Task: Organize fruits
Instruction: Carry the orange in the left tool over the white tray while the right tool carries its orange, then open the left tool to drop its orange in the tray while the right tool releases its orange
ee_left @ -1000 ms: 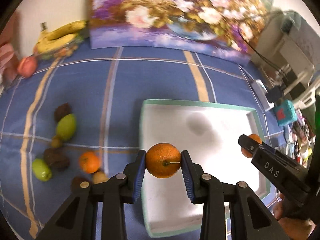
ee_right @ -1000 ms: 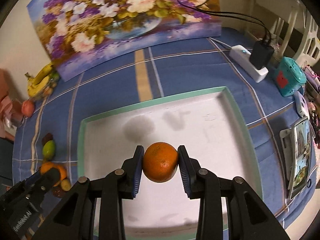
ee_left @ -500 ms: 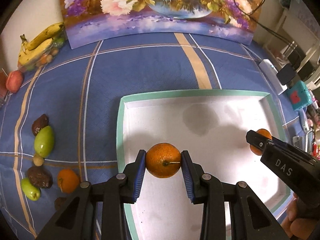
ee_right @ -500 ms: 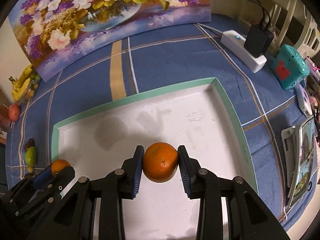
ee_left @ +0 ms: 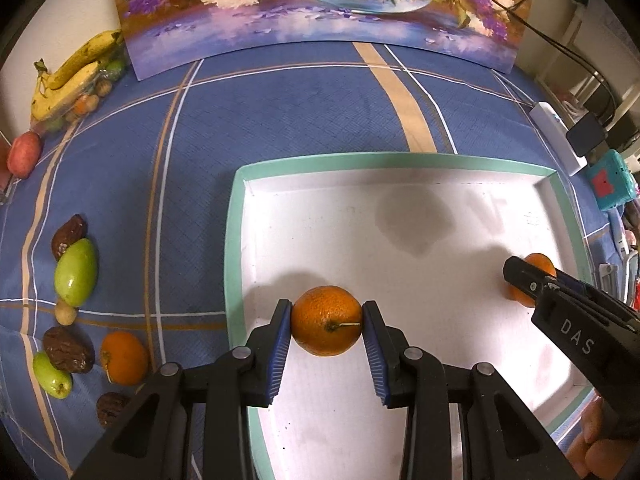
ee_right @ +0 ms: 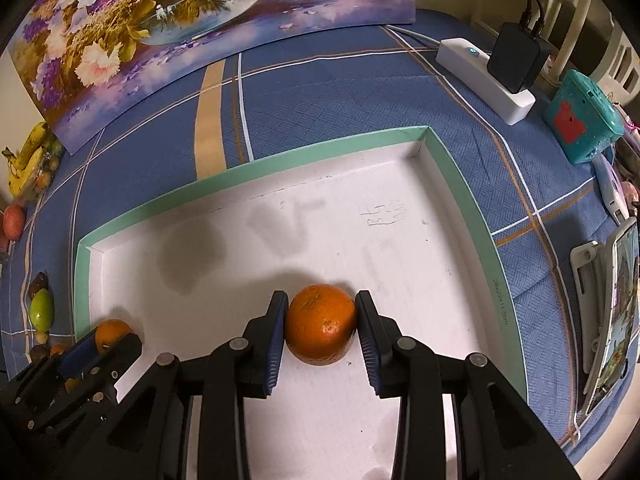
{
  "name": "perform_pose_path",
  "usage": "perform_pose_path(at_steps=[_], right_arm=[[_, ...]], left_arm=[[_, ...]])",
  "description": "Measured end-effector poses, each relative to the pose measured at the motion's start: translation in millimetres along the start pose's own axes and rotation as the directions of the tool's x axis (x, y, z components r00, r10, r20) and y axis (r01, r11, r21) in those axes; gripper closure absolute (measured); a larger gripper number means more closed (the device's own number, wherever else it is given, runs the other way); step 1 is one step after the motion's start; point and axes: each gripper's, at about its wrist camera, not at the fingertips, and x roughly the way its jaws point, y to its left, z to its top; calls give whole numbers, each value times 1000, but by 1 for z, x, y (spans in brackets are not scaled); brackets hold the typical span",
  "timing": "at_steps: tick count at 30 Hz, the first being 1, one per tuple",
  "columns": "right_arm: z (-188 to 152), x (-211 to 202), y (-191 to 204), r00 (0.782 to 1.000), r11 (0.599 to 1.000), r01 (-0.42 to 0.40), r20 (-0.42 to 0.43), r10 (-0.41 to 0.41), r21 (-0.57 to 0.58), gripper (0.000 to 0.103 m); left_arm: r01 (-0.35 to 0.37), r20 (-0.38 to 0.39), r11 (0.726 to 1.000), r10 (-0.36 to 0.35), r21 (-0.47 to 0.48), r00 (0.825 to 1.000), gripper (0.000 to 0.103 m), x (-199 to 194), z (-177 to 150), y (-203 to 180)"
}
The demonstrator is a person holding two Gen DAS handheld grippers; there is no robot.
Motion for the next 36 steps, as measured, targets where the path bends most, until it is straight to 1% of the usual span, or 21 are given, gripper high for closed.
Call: perform_pose_path(at_steps=[3, 7, 8, 9, 11, 16, 21, 26, 30, 36], right_arm=[[-1, -1, 1, 1000, 1000, 4, 2, -4, -6, 67], [-2, -2, 1, 1000, 1000, 13, 5, -13, -3, 67], [-3, -2, 2, 1000, 1000, 17, 5, -17, -7, 67], [-3, -2, 3, 1000, 1000, 18, 7, -18, -8, 67], [-2, -6, 3, 1000, 1000, 19, 13, -19, -8, 66], [0, -25, 2, 998, 999, 27, 51, -26, -17, 65], [2, -49, 2, 996, 999, 18, 90, -16, -26, 65], [2, -74, 3, 990, 999, 11, 141, -6, -34, 65], [-1, -87, 5, 986, 999, 4, 164, 2, -38, 66], [-7, -92, 11, 986, 998, -2, 164, 11, -55, 66]], left_arm=[[13, -3, 1000, -13, -12, 1000, 65, -1, 0, 3], [4, -5, 1000, -4, -17, 1000, 63, -3, 0, -1], [9, -2, 1000, -9, -19, 1000, 60, -6, 1, -1], [17, 2, 1000, -17, -21, 1000, 54, -8, 1, -1], [26, 11, 999, -26, -19, 1000, 50, -15, 2, -4], [40, 42, 999, -39, -20, 998, 50, -34, 1, -6], [47, 80, 998, -44, -46, 996, 50, -53, 2, 1], [27, 109, 996, -17, -91, 994, 50, -68, -1, 13], [8, 123, 992, 9, -130, 992, 49, -76, -5, 24], [-1, 134, 984, 26, -179, 991, 49, -86, -9, 45]])
